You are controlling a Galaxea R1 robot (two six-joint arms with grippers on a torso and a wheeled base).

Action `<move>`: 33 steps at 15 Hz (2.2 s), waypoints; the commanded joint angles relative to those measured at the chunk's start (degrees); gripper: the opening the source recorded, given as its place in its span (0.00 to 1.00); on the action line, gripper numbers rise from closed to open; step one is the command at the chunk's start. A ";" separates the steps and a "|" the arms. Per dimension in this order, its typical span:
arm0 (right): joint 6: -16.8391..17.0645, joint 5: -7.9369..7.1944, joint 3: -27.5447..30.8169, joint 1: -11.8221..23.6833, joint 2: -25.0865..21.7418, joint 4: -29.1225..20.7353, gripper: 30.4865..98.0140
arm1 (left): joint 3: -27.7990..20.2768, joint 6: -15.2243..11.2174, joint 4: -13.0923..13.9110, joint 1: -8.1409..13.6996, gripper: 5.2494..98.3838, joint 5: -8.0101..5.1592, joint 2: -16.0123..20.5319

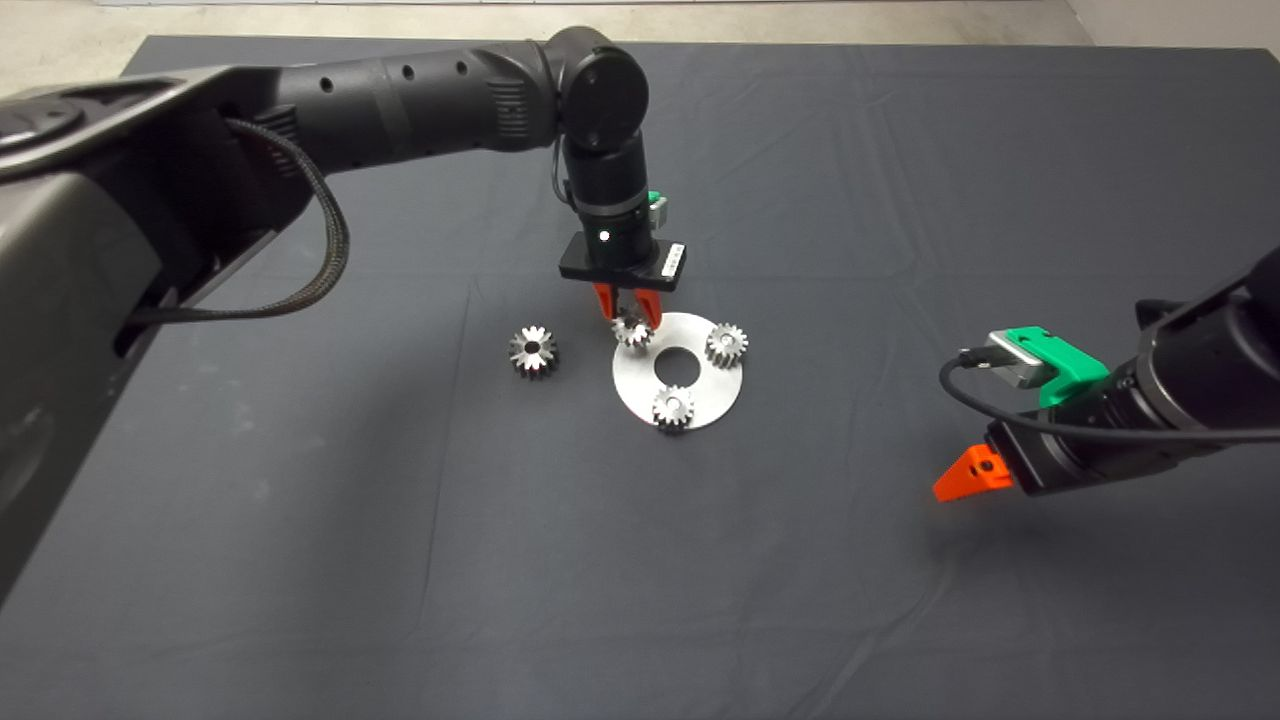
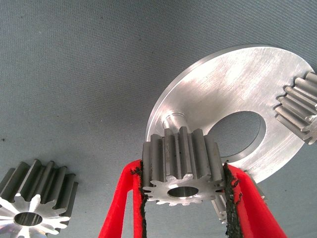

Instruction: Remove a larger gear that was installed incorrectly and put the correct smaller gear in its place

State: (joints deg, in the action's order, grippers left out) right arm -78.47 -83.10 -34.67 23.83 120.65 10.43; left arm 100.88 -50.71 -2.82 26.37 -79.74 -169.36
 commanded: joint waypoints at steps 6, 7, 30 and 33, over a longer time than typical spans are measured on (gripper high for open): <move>-0.19 0.31 0.14 1.22 -0.10 -1.55 1.00 | 0.62 0.26 -1.67 -1.40 0.23 -0.94 0.12; -0.19 0.31 0.14 1.22 -0.10 -1.55 1.00 | 0.62 0.44 -1.58 -1.40 0.23 -0.86 0.12; -0.63 0.46 0.32 0.96 0.51 -1.47 1.00 | 3.61 4.66 5.10 -2.81 0.23 -0.51 0.03; -0.63 0.49 0.32 0.96 0.51 -1.47 1.00 | 3.61 4.69 5.10 -2.81 0.23 -0.51 0.03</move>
State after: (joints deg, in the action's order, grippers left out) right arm -78.91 -82.82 -34.67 23.81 121.14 10.43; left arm 104.18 -46.14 2.52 25.88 -79.06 -169.33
